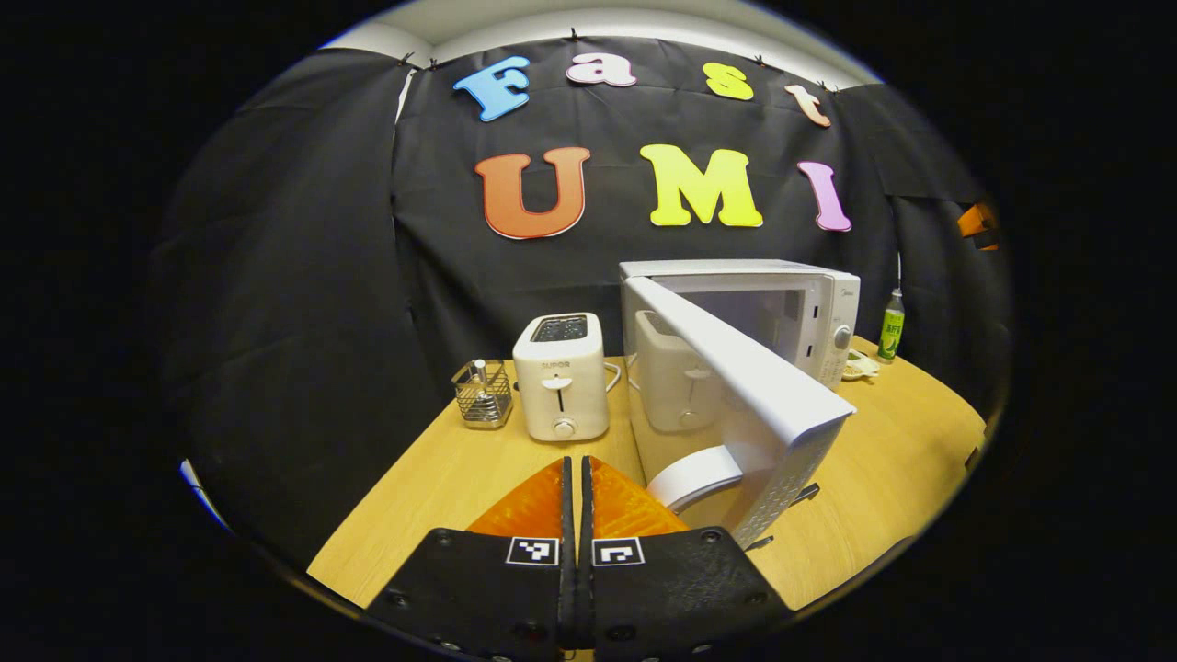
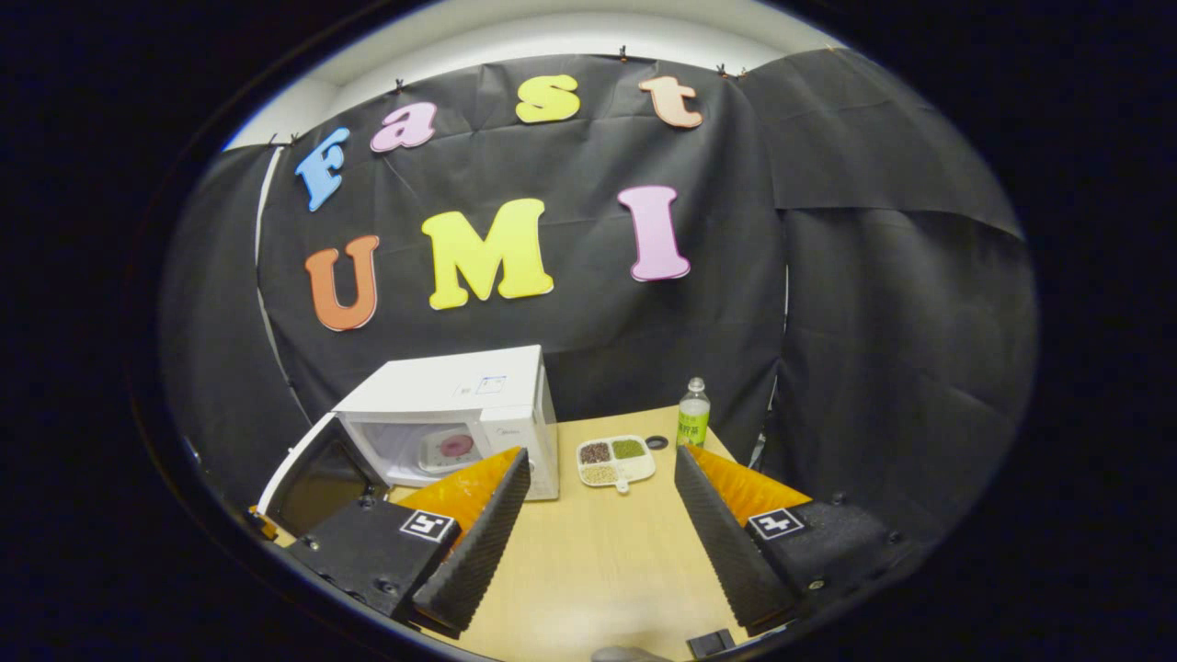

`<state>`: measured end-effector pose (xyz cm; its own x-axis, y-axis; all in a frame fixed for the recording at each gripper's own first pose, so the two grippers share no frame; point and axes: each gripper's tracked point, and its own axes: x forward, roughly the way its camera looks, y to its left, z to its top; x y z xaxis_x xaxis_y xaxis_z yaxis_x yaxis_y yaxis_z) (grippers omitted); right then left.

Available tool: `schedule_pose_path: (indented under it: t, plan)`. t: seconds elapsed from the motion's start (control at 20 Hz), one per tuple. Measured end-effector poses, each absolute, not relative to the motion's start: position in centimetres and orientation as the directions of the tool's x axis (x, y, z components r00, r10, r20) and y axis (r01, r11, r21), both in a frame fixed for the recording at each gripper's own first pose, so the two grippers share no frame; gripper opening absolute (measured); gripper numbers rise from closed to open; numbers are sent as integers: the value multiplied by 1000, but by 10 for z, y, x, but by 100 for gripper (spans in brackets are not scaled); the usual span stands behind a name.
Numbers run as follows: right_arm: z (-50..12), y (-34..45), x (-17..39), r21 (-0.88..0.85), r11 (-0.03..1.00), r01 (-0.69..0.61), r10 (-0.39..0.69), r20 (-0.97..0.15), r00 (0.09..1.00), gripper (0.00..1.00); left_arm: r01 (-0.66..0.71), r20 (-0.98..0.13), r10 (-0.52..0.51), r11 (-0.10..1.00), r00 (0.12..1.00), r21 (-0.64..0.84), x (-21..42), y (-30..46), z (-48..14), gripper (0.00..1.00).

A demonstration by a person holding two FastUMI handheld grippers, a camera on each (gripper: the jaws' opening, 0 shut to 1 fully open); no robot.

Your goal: Open the microwave oven with the left hand, put the food in, and close the microwave oven.

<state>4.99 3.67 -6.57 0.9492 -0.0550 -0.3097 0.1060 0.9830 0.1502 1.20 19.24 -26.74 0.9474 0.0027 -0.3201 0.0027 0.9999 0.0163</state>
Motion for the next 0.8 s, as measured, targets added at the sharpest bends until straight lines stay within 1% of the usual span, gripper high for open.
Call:
schedule_pose_path:
  t: [0.05,0.1,0.15,0.2,0.25,0.3,0.35,0.45,0.5,0.55,0.75,0.8]
  plan:
    - [-65,34,49,144,984,105,-56,-310,949,100,22,-316,-18,1000,949,9,12,181,-266,0]
    - [-64,32,49,142,984,106,-58,-307,950,92,39,-315,-35,999,948,5,12,171,-268,0]
    - [-61,30,48,144,984,103,-55,-304,951,100,61,-313,-58,998,948,-1,12,158,-269,0]
    - [-60,29,47,143,984,103,-55,-304,951,92,80,-314,-81,997,946,-16,14,146,-271,0]
    - [-60,26,47,139,985,99,-53,-301,952,100,100,-321,-104,995,941,-26,15,133,-272,0]
    - [-59,22,47,131,986,99,-56,-302,952,92,120,-315,-124,992,941,-31,15,120,-272,0]
    - [-60,17,47,126,987,100,-58,-301,952,100,140,-311,-143,990,940,-34,19,108,-270,0]
    - [-58,11,48,130,987,95,-52,-302,952,100,173,-310,-174,984,935,-32,24,84,-269,0]
    - [-59,8,50,134,987,88,-43,-307,951,92,190,-309,-191,981,932,-32,26,72,-269,0]
    - [-60,6,50,138,987,79,-33,-312,950,100,204,-310,-205,978,928,-35,28,60,-269,0]
    - [-63,2,60,140,990,25,21,-322,947,100,248,-311,-244,968,918,-28,47,15,-267,0]
    - [-62,1,64,135,991,13,32,-320,947,92,261,-307,-258,965,916,-30,53,2,-265,0]
